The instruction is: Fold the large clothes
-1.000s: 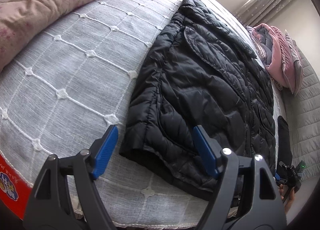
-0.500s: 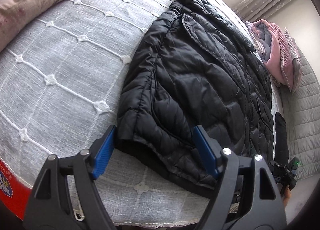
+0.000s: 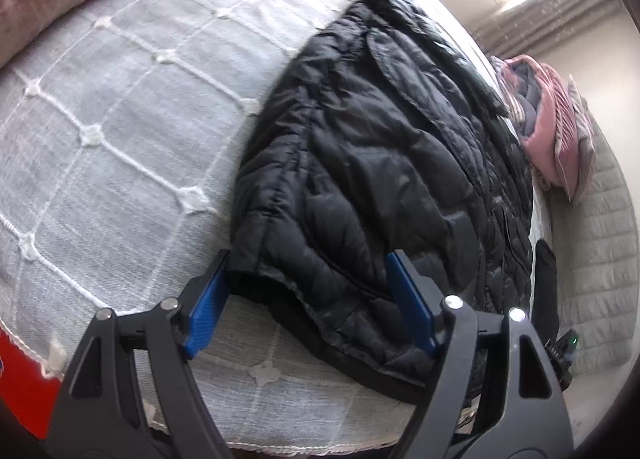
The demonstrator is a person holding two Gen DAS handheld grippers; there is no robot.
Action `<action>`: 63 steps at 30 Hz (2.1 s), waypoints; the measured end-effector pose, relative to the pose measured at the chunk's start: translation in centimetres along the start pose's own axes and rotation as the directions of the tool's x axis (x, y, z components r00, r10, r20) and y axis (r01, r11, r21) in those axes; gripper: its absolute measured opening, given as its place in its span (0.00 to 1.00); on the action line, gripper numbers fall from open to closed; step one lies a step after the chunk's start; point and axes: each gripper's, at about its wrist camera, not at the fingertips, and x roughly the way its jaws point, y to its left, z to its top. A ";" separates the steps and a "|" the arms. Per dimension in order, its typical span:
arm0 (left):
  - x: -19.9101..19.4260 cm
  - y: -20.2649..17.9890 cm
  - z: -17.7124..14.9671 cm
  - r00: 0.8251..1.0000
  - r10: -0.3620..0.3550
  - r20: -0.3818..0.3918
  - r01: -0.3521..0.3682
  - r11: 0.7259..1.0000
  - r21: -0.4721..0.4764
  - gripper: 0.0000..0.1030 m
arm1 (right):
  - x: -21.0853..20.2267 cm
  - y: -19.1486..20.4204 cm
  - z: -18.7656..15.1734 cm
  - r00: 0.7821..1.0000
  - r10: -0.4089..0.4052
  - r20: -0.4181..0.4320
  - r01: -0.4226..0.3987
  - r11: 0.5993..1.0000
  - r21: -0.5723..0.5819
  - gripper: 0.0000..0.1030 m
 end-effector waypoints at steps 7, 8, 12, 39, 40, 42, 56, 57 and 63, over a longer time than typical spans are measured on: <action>0.0 -0.1 -0.4 0.999 -0.037 -0.010 0.037 0.999 0.004 0.75 | 0.5 1.4 -0.3 1.000 0.030 0.002 -0.030 0.999 -0.029 0.41; -0.1 -0.2 -0.5 0.999 -0.051 -0.010 0.051 0.999 0.007 0.74 | 0.4 1.8 -0.4 1.000 0.018 0.011 -0.017 0.998 -0.054 0.32; -0.8 0.4 -0.2 0.998 -0.061 0.007 0.061 0.998 -0.027 0.71 | -0.1 2.3 -0.6 0.999 0.016 0.049 -0.013 0.997 -0.077 0.13; -2.8 -1.4 -1.0 0.989 -0.082 0.124 0.081 0.997 0.012 0.10 | -2.9 1.9 -1.2 0.989 0.085 0.118 -0.079 0.995 -0.056 0.06; -3.4 -1.4 -1.3 0.987 -0.096 0.130 0.096 0.995 0.008 0.10 | -3.6 1.9 -1.4 0.985 0.110 0.132 -0.103 0.993 -0.060 0.06; -4.5 -1.4 -2.1 0.982 -0.113 0.149 0.113 0.994 0.010 0.09 | -4.7 1.8 -1.9 0.976 0.154 0.154 -0.145 0.987 -0.067 0.05; -16.8 -0.1 -8.9 0.903 -0.246 0.353 0.230 0.969 0.089 0.07 | -14.4 -0.1 -9.6 0.831 0.468 0.300 -0.425 0.883 -0.200 0.05; -17.7 -0.3 -9.1 0.895 -0.259 0.364 0.239 0.966 0.101 0.07 | -15.8 0.3 -10.0 0.812 0.494 0.311 -0.441 0.868 -0.226 0.05; -22.9 -0.6 -9.6 0.836 -0.306 0.455 0.269 0.952 0.146 0.07 | -20.7 3.3 -9.8 0.744 0.551 0.378 -0.448 0.831 -0.330 0.05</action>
